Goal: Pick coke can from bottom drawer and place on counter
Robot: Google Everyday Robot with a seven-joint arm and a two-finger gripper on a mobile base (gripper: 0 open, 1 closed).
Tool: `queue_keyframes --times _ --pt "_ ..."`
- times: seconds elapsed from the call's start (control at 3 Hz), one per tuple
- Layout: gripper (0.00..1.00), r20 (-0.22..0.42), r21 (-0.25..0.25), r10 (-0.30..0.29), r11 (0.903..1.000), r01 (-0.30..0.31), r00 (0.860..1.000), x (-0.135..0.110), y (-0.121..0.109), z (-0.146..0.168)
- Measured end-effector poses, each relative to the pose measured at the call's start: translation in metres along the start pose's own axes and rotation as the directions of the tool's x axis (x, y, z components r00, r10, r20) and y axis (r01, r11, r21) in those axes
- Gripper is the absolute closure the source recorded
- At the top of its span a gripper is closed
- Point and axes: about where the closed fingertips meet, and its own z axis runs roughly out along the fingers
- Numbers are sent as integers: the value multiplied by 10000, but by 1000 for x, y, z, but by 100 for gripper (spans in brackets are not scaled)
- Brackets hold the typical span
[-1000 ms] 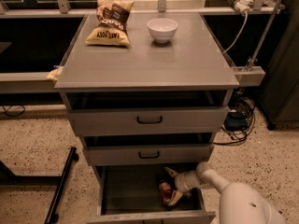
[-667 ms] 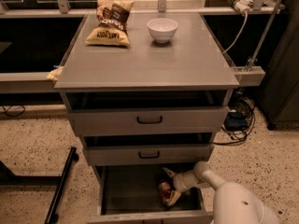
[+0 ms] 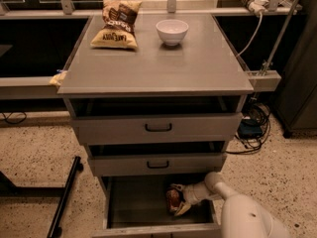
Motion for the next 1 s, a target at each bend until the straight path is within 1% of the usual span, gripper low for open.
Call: queue_keyframes --times 0.67,1.0 --pt "69 0 -25 24 10000 -24 10000 1 1 1" --pt "91 0 -25 24 10000 -24 10000 1 1 1"
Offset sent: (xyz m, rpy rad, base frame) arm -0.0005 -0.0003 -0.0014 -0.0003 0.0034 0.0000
